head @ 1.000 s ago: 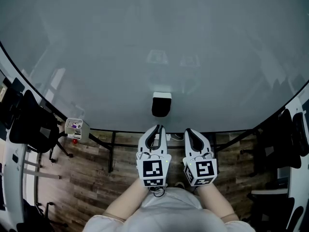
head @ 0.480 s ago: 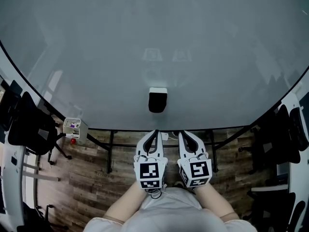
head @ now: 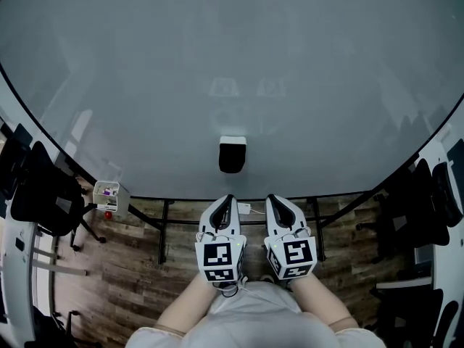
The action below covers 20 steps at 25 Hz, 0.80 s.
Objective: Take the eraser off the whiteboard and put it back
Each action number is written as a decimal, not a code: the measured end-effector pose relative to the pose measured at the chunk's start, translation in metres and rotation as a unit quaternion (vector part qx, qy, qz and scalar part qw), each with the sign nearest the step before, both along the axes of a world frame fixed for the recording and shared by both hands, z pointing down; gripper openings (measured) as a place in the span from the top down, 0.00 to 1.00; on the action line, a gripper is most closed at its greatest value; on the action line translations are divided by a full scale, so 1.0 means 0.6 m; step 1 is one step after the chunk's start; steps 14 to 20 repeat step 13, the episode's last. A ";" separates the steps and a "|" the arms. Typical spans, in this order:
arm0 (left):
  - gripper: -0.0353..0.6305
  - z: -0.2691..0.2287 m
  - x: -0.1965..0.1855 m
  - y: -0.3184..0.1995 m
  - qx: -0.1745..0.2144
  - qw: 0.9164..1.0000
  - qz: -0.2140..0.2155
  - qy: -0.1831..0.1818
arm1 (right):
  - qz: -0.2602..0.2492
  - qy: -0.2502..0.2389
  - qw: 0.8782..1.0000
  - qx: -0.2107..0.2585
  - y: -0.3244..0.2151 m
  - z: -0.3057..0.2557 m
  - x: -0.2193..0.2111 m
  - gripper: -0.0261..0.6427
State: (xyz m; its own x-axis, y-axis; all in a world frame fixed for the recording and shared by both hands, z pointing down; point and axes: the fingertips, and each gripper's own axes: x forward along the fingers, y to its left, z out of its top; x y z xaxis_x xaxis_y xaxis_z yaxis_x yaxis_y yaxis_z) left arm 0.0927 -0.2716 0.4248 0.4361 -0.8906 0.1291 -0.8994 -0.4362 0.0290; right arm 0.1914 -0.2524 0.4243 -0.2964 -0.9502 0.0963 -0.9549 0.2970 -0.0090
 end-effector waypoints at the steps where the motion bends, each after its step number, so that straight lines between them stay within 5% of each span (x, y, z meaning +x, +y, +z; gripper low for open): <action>1: 0.92 0.000 0.000 -0.001 -0.001 1.000 0.001 0.002 | -0.003 -0.001 1.000 -0.002 -0.002 0.001 -0.002 0.92; 20: 0.92 -0.001 0.003 -0.006 -0.001 1.000 0.009 0.000 | -0.006 0.007 1.000 -0.006 -0.006 0.005 -0.001 0.92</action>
